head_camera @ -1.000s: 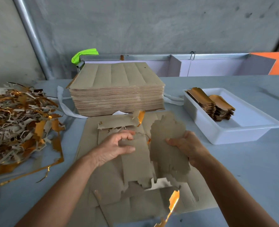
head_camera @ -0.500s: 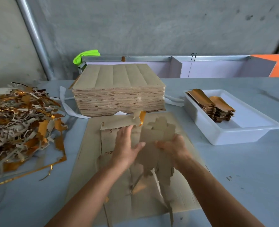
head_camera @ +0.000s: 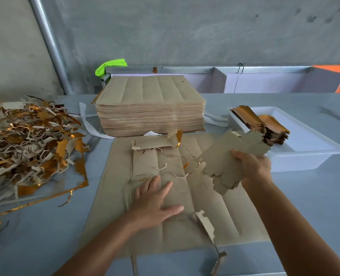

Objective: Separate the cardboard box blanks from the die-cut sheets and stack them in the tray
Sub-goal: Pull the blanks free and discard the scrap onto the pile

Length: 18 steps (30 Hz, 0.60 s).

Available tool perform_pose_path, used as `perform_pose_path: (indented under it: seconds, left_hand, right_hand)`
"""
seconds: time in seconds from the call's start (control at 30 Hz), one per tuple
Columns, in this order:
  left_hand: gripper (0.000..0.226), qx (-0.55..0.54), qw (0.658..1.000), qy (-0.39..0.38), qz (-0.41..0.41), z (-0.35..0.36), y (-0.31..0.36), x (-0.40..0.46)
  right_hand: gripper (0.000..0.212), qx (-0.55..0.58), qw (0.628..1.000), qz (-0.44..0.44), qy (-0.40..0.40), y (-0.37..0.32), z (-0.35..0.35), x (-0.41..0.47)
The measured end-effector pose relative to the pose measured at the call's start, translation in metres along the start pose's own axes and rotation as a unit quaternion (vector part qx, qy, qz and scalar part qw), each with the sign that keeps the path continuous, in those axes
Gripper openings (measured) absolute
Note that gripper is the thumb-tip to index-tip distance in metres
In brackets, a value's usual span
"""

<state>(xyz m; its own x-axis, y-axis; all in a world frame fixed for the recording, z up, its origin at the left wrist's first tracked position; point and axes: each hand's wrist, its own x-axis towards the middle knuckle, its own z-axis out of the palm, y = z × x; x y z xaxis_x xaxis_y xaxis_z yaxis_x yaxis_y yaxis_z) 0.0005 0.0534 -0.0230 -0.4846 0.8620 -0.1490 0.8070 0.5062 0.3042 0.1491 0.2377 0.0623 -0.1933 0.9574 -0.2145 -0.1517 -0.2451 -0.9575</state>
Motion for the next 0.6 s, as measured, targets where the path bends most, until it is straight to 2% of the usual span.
perform_pose_path:
  seconds: [0.07,0.13,0.23,0.33,0.43,0.53,0.6]
  left_hand:
    - [0.101,-0.044,0.999,-0.007,0.028,-0.008,-0.008,-0.005]
    - [0.108,0.008,0.999,-0.023,0.036,-0.014,-0.014,-0.012]
    - [0.09,0.104,0.993,-0.016,0.054,-0.015,-0.014,-0.022]
    - [0.066,0.183,0.978,0.043,0.087,-0.014,-0.008,-0.031]
    - [0.044,0.191,0.973,0.084,0.096,-0.012,-0.005,-0.042]
    - [0.035,0.178,0.979,0.079,0.051,-0.013,-0.004,-0.051]
    - [0.032,0.237,0.97,0.053,0.035,-0.011,-0.006,-0.053]
  right_hand:
    - [0.021,0.005,1.0,0.013,-0.013,0.001,-0.003,-0.001]
    - [0.02,0.009,0.999,0.027,-0.039,0.006,-0.004,-0.004]
    - [0.018,-0.004,0.994,0.06,-0.088,0.014,0.003,-0.014]
    - [0.016,-0.033,0.985,0.09,-0.146,0.018,0.009,-0.022]
    - [0.019,-0.066,0.975,0.091,-0.19,0.016,0.012,-0.027]
    - [0.015,-0.079,0.969,0.084,-0.22,0.009,0.015,-0.03]
    - [0.013,-0.103,0.96,0.082,-0.248,0.006,0.02,-0.032]
